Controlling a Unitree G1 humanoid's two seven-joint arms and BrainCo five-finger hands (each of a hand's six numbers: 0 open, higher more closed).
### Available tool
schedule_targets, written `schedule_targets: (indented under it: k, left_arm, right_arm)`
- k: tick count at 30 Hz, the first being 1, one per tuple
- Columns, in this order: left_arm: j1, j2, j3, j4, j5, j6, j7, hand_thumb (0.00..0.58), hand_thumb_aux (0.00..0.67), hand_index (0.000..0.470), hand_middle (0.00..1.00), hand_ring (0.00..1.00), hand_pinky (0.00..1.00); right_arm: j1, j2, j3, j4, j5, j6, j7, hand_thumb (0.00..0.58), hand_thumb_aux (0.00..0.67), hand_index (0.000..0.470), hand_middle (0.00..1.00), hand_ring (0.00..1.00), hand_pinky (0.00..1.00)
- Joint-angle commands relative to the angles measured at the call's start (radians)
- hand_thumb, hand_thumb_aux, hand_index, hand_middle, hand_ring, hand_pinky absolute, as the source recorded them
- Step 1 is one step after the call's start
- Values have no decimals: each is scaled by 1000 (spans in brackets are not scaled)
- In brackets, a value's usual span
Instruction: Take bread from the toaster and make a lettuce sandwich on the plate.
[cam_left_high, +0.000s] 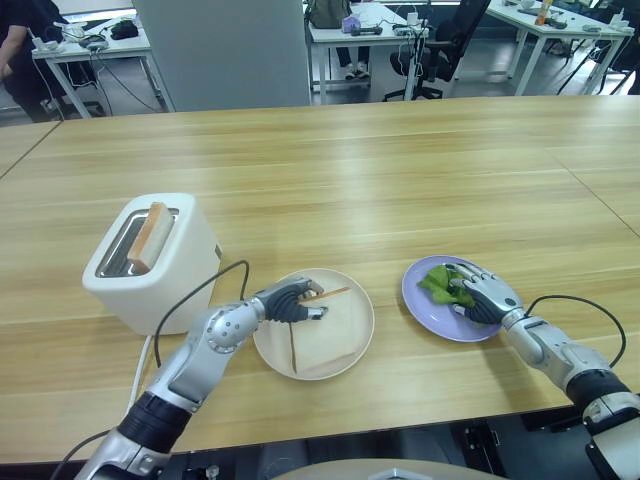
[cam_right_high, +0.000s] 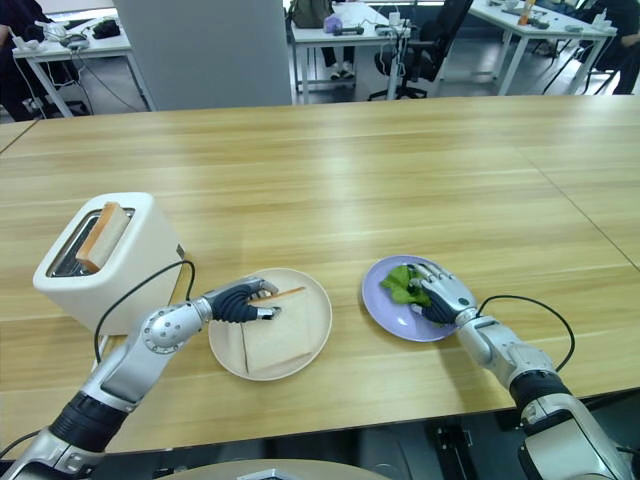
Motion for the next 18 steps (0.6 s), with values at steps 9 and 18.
schedule_targets:
  k: [9,18]
  left_arm:
    - [-88,51,-51,92,379,-165,308,0,0,0,0,0,0]
    - [-29,150,92,-115,427,-130,300,0,0,0,0,0,0]
  right_arm:
    - [75,-55,-53,-232,30,-44,-85,580,670,460,0,0,0]
    - [185,-39,-120,-637,38,8,-13,580,670,460,0,0,0]
